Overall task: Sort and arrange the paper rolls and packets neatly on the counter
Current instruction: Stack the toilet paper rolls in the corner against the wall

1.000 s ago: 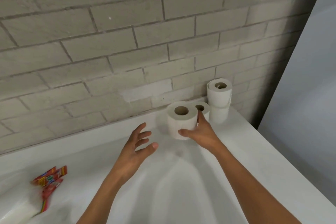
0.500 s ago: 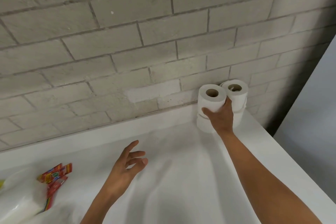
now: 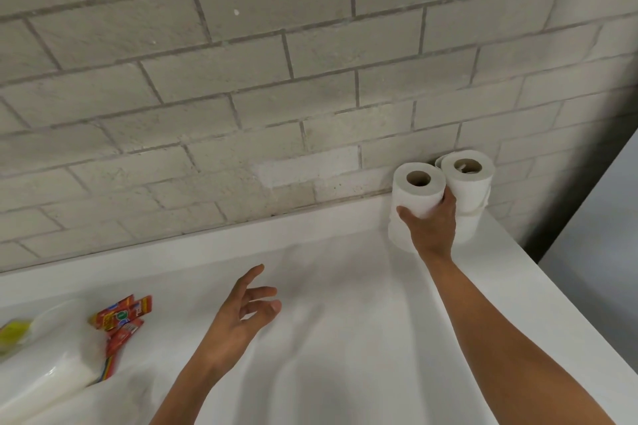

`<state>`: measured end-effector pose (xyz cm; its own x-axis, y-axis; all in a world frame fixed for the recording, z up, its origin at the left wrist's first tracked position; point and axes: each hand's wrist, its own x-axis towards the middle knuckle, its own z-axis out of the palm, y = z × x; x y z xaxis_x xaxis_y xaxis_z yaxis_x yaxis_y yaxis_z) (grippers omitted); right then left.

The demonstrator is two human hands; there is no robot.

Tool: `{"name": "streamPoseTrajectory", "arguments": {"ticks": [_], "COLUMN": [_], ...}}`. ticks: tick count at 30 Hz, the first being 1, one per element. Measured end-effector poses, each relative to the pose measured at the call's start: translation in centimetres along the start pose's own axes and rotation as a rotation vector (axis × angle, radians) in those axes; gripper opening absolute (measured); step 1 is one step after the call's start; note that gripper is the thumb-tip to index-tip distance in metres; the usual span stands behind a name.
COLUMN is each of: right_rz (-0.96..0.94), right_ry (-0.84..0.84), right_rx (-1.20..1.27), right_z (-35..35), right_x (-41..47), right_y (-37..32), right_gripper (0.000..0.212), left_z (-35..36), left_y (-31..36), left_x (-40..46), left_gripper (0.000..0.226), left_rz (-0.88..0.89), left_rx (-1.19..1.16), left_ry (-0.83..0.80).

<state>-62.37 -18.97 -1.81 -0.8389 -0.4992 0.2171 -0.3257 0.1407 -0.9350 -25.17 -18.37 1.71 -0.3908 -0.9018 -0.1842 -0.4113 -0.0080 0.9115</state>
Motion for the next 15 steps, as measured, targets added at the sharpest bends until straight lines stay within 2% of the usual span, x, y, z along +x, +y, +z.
{"name": "streamPoseTrajectory", "arguments": {"ticks": [8,15], "right_rz": [0.083,0.122], "right_ry": [-0.052,-0.106], "right_rx": [-0.005,0.053], "right_z": [-1.1,-3.4], "right_x": [-2.3,-7.7], "right_y": [0.2,-0.8], "right_gripper": [0.109,0.093], "left_z": [-0.3,-1.5], "left_y": [-0.2,0.3], "left_x": [0.1,-1.4], "left_gripper": [0.055,0.049], "left_rz": [0.010,0.067], "left_rx": [0.031,0.109], "left_ry": [0.059,0.126]}}
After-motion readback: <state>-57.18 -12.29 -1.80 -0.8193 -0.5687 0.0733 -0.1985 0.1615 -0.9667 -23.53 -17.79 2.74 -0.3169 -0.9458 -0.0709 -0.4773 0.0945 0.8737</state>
